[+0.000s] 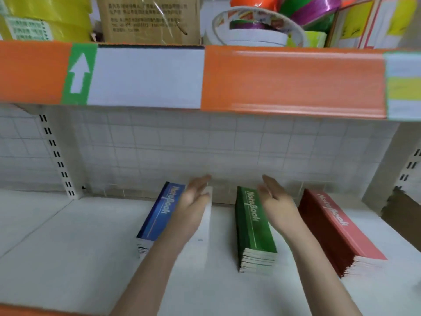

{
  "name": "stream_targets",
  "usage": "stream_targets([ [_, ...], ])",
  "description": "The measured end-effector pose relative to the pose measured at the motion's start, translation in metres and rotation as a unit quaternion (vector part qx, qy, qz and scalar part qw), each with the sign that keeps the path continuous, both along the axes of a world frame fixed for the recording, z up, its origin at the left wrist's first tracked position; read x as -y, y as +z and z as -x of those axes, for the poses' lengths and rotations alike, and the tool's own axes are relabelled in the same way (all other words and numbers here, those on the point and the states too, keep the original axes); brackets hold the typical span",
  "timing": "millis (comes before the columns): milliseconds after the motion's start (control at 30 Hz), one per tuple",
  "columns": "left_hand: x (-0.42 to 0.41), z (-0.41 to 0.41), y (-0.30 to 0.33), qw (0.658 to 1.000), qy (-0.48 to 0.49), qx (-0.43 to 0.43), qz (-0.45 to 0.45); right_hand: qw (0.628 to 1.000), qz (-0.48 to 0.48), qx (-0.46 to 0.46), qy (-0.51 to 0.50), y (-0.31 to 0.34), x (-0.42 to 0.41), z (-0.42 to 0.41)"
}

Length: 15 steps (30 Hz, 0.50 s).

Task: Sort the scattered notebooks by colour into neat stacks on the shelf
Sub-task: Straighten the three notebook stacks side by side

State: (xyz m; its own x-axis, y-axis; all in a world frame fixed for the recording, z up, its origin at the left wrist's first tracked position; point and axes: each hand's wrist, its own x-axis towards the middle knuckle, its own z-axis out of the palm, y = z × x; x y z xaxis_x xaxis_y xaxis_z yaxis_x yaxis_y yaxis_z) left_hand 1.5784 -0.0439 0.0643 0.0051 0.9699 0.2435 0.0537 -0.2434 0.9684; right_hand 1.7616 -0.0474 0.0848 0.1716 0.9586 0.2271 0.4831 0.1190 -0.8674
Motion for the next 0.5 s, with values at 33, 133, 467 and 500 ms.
stream_targets([
  [33, 0.000, -0.020, -0.006, 1.000, -0.017, 0.001, 0.017, 1.000, 0.015, 0.017, -0.011, -0.003, -0.001, -0.015],
  [133, -0.010, -0.067, -0.030, 0.996, -0.023, -0.014, 0.085, 0.994, 0.078, 0.078, -0.017, -0.022, -0.006, -0.053],
  [467, -0.025, -0.101, -0.050, 0.950, -0.021, 0.109, 0.291, 0.951, 0.212, -0.220, -0.055, -0.054, -0.021, -0.090],
  [500, -0.026, -0.102, -0.054, 0.944, -0.012, 0.128, 0.303, 0.942, 0.216, -0.250, -0.059, -0.056, -0.022, -0.091],
])
